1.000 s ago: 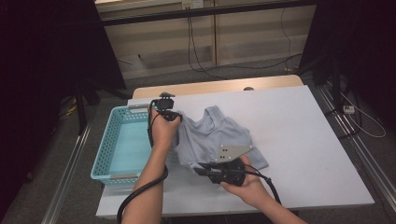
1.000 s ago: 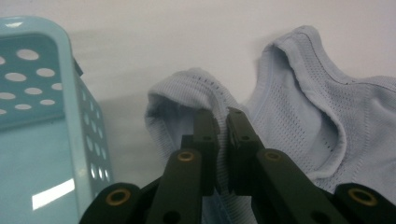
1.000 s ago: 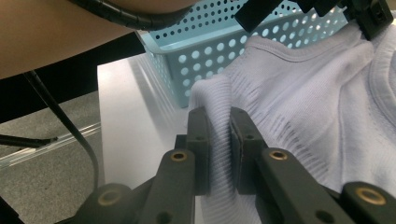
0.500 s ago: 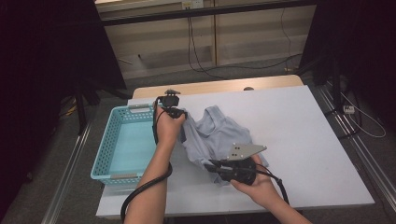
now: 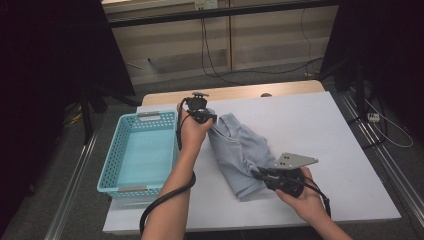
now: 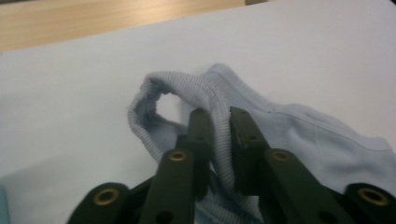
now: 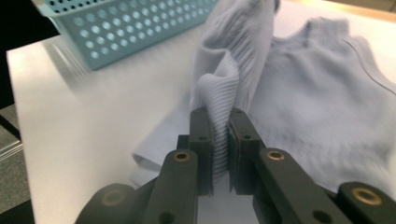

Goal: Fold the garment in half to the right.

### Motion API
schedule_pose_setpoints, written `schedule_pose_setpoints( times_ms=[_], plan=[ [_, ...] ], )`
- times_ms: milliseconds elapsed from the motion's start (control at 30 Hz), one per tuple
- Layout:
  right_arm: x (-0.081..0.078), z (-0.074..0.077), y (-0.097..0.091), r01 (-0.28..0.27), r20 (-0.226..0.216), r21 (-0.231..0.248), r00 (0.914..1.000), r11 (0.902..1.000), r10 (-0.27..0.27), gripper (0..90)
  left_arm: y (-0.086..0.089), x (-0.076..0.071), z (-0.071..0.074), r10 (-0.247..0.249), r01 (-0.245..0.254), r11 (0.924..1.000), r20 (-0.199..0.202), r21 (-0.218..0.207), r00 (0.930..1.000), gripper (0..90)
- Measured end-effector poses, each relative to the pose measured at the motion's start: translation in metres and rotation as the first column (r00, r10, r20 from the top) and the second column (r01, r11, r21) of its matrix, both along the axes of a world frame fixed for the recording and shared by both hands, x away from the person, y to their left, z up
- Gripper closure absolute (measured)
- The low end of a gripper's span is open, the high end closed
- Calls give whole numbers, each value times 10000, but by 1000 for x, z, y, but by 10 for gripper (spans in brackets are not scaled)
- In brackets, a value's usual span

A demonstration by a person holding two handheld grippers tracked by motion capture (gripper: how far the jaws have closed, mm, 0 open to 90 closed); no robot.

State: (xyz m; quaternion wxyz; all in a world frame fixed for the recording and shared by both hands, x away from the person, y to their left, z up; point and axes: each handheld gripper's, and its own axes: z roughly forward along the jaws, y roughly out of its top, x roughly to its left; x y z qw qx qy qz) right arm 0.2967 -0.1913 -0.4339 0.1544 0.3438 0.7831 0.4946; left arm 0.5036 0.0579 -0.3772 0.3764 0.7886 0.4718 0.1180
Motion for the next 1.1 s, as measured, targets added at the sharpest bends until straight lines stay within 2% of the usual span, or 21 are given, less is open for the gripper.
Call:
schedule_pose_setpoints(
  times_ms=[100,200,233,400,567,667,733,933,1000,1100],
  plan=[
    [0,-2,-7,187,-72,-80,9998,9998,-188,833,2,-1,2,-105,109,9998,168,-194,9998,637],
    [1,-3,-11,289,-136,-166,9995,9994,-291,834,7,-2,6,34,-14,9995,588,-329,9983,467],
    [1,-3,-11,360,-163,-307,9992,9989,-365,834,9,-3,7,7,13,9994,594,-335,9982,448],
    [1,-7,-13,498,-245,-495,9984,9975,-511,833,16,-6,3,-55,62,9998,367,-209,9993,412],
    [2,-9,-15,643,-313,-592,9973,9962,-663,829,22,-9,-9,-42,40,9998,119,176,9999,372],
    [3,-10,-16,777,-437,-642,9958,9949,-806,821,23,-10,-18,-98,97,9996,18,248,10000,367],
    [3,-11,-16,852,-357,-754,9955,9935,-881,813,22,-10,-21,-90,90,9996,-15,278,10000,357],
    [5,-11,-17,940,-405,-999,9943,9906,-984,794,19,-14,-27,-167,168,9993,-35,324,9999,345],
    [5,-10,-17,998,-384,-1050,9938,9895,-1043,765,19,-15,-28,-154,154,9994,-13,321,9999,339],
    [4,-8,-17,1143,-328,-1089,9924,9875,-1185,659,22,-16,-30,-174,175,9991,-32,379,9998,330]
  ],
)
